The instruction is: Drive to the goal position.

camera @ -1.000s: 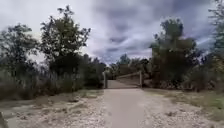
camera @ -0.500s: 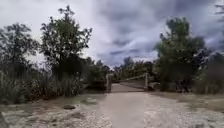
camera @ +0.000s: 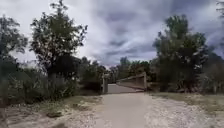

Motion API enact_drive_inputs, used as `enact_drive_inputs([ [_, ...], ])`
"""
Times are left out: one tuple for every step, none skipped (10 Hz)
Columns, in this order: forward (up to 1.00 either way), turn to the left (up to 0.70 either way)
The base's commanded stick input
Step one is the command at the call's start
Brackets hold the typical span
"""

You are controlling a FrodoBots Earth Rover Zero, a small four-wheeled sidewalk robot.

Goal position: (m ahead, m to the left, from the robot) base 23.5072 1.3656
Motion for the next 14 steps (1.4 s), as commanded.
enact_drive_inputs([
  [0.85, 0.00],
  [0.85, 0.00],
  [0.85, 0.00],
  [0.85, 0.00],
  [0.85, 0.00],
  [0.85, 0.00],
  [0.85, 0.00],
  [0.85, 0.00],
  [0.85, 0.00],
  [0.85, 0.00],
  [0.85, 0.00],
  [0.85, 0.00],
  [0.85, 0.00],
  [0.85, 0.00],
])
